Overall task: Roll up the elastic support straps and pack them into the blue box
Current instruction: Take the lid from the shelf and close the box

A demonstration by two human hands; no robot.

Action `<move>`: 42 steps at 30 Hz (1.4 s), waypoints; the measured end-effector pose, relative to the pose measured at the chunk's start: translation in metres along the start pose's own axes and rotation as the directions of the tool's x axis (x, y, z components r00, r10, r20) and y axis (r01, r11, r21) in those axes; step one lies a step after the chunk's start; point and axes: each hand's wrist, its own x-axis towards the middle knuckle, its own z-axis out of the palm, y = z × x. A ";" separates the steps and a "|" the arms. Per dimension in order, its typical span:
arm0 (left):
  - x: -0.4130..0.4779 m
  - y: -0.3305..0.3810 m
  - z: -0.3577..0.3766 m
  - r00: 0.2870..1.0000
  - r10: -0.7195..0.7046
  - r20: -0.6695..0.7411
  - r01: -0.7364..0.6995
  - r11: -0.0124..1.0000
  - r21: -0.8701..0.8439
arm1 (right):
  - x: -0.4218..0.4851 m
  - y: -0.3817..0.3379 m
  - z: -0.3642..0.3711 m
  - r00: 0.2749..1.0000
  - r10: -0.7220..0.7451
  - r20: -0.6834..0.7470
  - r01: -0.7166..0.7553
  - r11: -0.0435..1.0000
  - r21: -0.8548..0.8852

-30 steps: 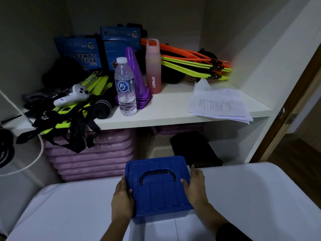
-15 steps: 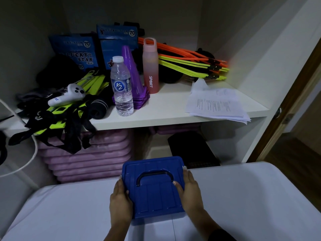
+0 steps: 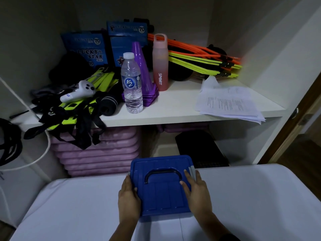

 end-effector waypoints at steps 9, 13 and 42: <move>-0.002 0.003 -0.004 0.981 -0.187 -0.052 0.166 0.948 -0.271 | -0.002 -0.003 -0.002 1.000 -0.015 0.006 0.015 1.000 0.027; 0.000 0.007 -0.006 0.967 -0.254 -0.032 0.231 0.919 -0.318 | -0.001 0.000 0.001 0.999 -0.003 -0.034 0.004 0.999 0.034; 0.032 0.011 -0.022 0.845 -0.507 0.171 0.531 0.752 -0.392 | -0.004 -0.004 -0.004 0.999 0.033 0.020 -0.034 0.999 0.010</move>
